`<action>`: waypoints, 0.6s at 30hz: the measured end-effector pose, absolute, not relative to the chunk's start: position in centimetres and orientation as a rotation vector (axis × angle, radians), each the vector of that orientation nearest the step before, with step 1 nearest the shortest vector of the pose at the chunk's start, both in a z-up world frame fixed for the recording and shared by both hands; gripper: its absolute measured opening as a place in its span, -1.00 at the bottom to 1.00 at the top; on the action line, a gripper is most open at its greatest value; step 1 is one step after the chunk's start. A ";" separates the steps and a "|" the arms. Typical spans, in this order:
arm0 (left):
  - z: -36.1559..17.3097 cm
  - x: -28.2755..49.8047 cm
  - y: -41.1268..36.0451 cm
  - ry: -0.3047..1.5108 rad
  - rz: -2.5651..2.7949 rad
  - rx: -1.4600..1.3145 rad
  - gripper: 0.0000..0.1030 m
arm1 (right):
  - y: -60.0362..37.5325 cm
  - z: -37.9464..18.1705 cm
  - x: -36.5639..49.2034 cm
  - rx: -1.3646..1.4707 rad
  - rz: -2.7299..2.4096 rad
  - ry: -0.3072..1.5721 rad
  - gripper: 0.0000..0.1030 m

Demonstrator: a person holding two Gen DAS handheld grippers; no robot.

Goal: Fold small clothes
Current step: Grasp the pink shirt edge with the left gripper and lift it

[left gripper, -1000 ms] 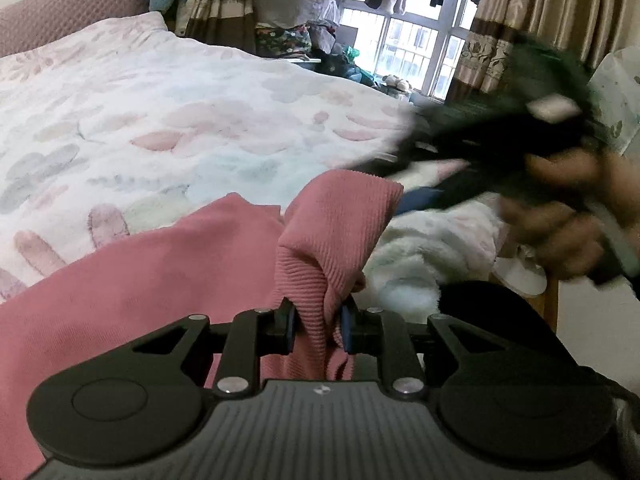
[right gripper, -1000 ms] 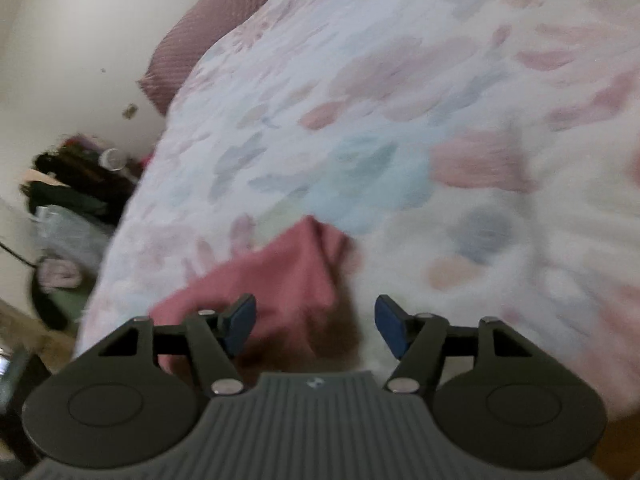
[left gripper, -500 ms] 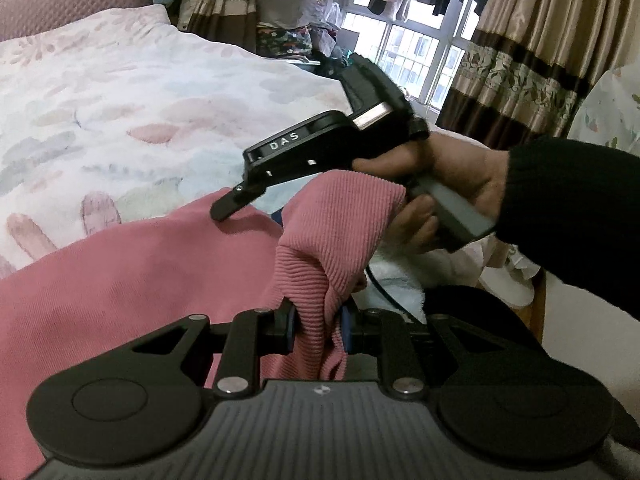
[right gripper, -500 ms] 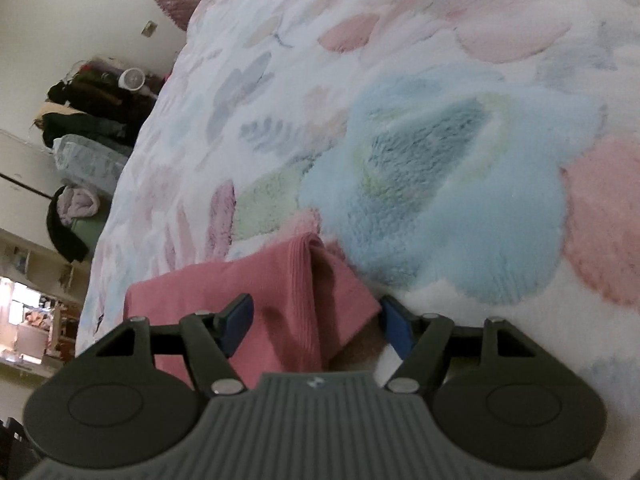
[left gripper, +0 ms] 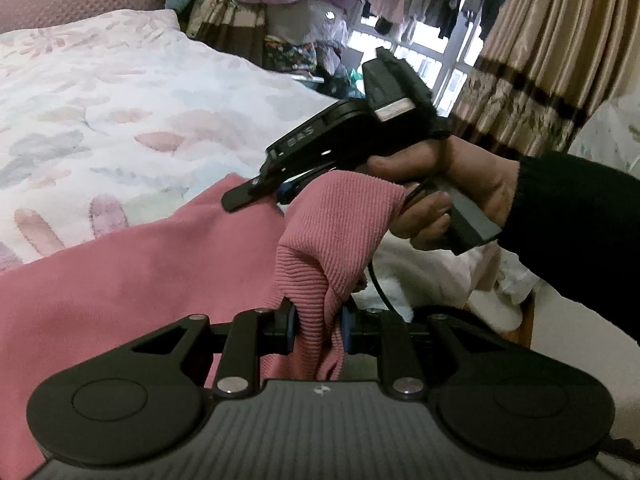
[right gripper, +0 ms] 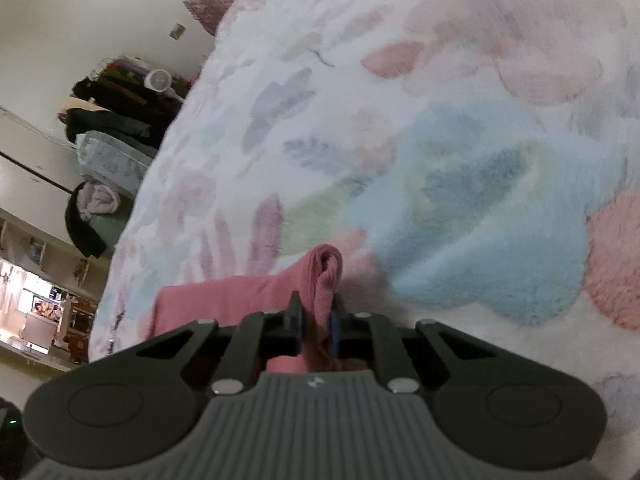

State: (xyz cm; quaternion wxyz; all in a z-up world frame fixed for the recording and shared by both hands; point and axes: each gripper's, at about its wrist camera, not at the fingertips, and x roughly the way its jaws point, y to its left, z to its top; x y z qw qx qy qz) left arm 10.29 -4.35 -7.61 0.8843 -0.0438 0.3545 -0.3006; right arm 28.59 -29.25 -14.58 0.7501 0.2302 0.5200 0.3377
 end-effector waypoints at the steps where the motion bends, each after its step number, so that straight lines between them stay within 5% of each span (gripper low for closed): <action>1: -7.3 10.1 -4.0 0.731 -0.625 -0.103 -0.56 | -29.2 -13.8 28.4 0.499 0.740 1.129 -0.85; 18: -5.5 4.6 11.3 0.597 -0.417 -0.571 -0.56 | -16.4 -2.6 26.8 0.398 0.798 1.125 -0.85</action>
